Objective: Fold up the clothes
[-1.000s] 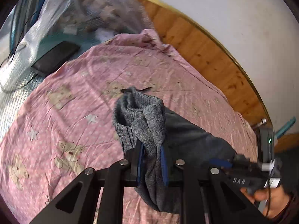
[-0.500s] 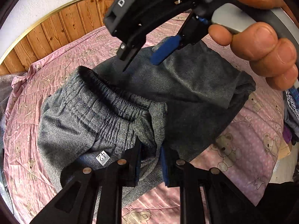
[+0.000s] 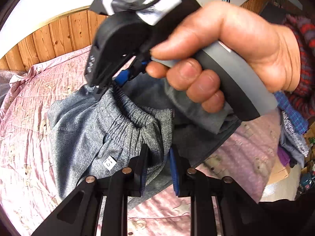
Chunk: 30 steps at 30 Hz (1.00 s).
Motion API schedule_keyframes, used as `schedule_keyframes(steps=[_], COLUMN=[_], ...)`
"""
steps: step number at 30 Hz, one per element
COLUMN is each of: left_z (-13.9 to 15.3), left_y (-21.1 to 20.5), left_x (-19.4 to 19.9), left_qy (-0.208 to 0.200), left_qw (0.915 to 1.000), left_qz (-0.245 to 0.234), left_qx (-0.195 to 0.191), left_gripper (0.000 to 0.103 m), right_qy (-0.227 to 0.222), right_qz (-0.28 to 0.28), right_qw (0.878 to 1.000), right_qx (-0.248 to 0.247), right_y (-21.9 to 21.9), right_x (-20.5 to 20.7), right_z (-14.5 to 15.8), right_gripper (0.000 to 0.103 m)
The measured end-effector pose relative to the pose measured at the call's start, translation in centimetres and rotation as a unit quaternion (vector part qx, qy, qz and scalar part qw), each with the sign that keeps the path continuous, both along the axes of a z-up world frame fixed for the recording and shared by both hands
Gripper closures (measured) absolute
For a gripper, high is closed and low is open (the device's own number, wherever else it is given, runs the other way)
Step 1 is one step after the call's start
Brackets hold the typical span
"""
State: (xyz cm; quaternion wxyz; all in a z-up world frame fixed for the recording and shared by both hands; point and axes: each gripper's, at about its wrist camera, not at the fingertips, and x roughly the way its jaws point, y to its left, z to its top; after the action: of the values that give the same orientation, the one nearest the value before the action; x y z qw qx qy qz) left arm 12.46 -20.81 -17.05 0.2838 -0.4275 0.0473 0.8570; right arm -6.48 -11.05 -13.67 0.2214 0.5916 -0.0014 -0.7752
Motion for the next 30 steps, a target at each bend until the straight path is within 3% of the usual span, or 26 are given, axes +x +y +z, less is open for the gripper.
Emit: schedule_keyframes(steps=[2, 4, 5, 7, 11, 12, 14, 15, 17, 18, 20, 21, 23, 25, 27, 30], left_z=[0.2, -0.2, 0.1, 1.4, 4.7, 5.0, 4.6, 3.6, 1.1, 0.0, -3.1, -4.6, -6.7, -6.9, -6.7, -5.6], left_y=[0.3, 0.3, -0.3, -1.9, -8.0, -9.8, -13.1, -14.6, -16.5, -16.7, -14.9, -13.8, -12.1, -11.0, -10.7, -11.3], left_x=[-0.5, -1.1, -1.2, -1.0, 0.3, 0.6, 1.2, 0.5, -1.5, -2.5, -3.7, -3.8, -3.5, -2.6, -2.5, -2.5], left_qy=[-0.020, -0.054, -0.065, -0.076, -0.089, -0.086, -0.079, -0.083, -0.113, -0.130, -0.178, -0.196, -0.230, -0.208, -0.208, -0.214], left_qw=[0.9996, 0.9979, 0.9969, 0.9948, 0.9859, 0.9826, 0.9716, 0.9626, 0.9479, 0.9439, 0.9422, 0.9420, 0.9408, 0.9532, 0.9559, 0.9572], left_qz=[-0.010, -0.012, -0.010, -0.001, 0.031, 0.056, 0.136, 0.182, 0.227, 0.232, 0.205, 0.197, 0.181, 0.175, 0.176, 0.170], left_qx=[0.019, 0.033, 0.044, 0.068, 0.139, 0.155, 0.177, 0.182, 0.193, 0.195, 0.197, 0.189, 0.171, 0.133, 0.109, 0.097], left_gripper=[0.082, 0.082, 0.082, 0.082, 0.077, 0.073, 0.046, 0.045, 0.045, 0.045, 0.045, 0.045, 0.045, 0.045, 0.045, 0.045], right_qy=[-0.020, -0.056, -0.051, -0.006, 0.081, 0.094, 0.099, 0.100, 0.065, 0.046, 0.008, 0.005, 0.013, 0.039, 0.077, 0.073], right_qz=[-0.010, -0.003, 0.002, 0.006, 0.025, 0.037, 0.077, 0.098, 0.144, 0.167, 0.212, 0.226, 0.227, 0.228, 0.211, 0.101], right_qw=[0.999, 0.998, 0.998, 0.999, 0.995, 0.994, 0.991, 0.988, 0.983, 0.978, 0.965, 0.962, 0.964, 0.964, 0.968, 0.992], right_qx=[0.026, 0.036, 0.041, 0.044, 0.050, 0.052, 0.056, 0.057, 0.094, 0.114, 0.154, 0.155, 0.140, 0.134, 0.116, 0.002], right_y=[1.2, 1.5, 1.5, 1.0, -1.4, -2.6, -6.4, -8.3, -11.1, -12.4, -15.0, -15.6, -16.0, -16.2, -15.4, -9.5], right_x=[-0.4, -0.9, -0.9, -0.9, -0.7, -0.9, -1.6, -2.0, -2.3, -2.4, -2.7, -2.9, -3.7, -3.9, -4.0, -4.6], right_z=[-2.2, -4.4, -3.9, -0.8, 5.9, 6.8, 6.5, 6.3, 2.3, 0.2, -4.2, -5.3, -5.3, -5.1, -3.9, 0.6], right_gripper=[0.073, 0.063, 0.062, 0.054, 0.050, 0.049, 0.049, 0.048, 0.048, 0.048, 0.066, 0.070, 0.072, 0.072, 0.070, 0.059])
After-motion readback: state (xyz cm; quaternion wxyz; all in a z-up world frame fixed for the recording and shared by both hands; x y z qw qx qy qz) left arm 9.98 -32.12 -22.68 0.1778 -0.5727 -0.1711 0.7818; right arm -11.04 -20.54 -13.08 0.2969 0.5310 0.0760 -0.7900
